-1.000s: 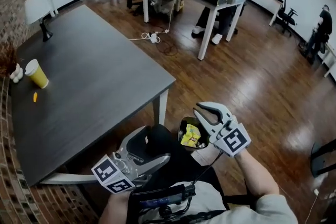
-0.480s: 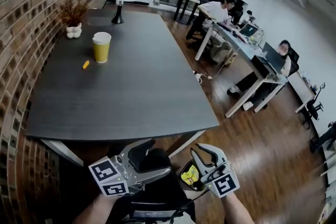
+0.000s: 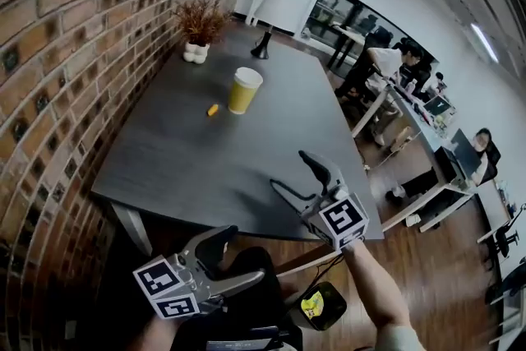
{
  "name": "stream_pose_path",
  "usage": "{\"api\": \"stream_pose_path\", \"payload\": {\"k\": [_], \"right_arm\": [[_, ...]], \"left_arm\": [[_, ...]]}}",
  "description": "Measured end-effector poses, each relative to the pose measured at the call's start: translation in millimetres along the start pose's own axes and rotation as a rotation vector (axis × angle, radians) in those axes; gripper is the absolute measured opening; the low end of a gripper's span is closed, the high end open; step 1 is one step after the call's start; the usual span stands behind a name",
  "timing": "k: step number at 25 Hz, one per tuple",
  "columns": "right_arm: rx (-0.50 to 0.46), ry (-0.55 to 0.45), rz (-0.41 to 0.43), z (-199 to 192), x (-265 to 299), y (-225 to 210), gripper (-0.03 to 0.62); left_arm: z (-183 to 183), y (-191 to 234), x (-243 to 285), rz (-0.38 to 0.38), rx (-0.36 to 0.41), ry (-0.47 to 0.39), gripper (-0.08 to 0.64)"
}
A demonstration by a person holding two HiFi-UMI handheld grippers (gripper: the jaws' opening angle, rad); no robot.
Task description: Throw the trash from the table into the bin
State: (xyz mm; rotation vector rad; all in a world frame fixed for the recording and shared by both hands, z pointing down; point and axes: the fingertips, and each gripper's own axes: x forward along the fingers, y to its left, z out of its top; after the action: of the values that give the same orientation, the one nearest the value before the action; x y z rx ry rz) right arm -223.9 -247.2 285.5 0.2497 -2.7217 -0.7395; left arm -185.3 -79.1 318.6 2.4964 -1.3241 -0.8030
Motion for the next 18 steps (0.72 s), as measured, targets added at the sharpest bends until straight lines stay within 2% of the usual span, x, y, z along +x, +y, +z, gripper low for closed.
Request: {"api": "stream_pose_path", "payload": {"k": [4,9,14,15,16,18], "right_arm": [[-0.149,0.018,-0.001,19,108,-56,0.313],[-0.290,0.190,-0.005,13,213,-101,0.313],[-0.394,0.405,0.016,-19,269,-117,0.313],[-0.424,0.462,0.021,-28,272,-117,0.284],[-0.456,0.508,0.023,-35,273,-118,0.206],[-0.501,0.537,0.016,-35,267,-119,0.120]], "left_arm": [[10,7,-22,0.049,0.011,-0.024,0.411],[12,11,-34,0.081,0.021,-0.023,0.411],[11,17,-39,0.099,0.011,-0.041,0.410],[10,18,-39,0.099,0.012,-0.039,0.410],[9,18,-39,0.098,0.013,-0.036,0.410],[9,19,-40,0.091,0.021,-0.032,0.410]]}}
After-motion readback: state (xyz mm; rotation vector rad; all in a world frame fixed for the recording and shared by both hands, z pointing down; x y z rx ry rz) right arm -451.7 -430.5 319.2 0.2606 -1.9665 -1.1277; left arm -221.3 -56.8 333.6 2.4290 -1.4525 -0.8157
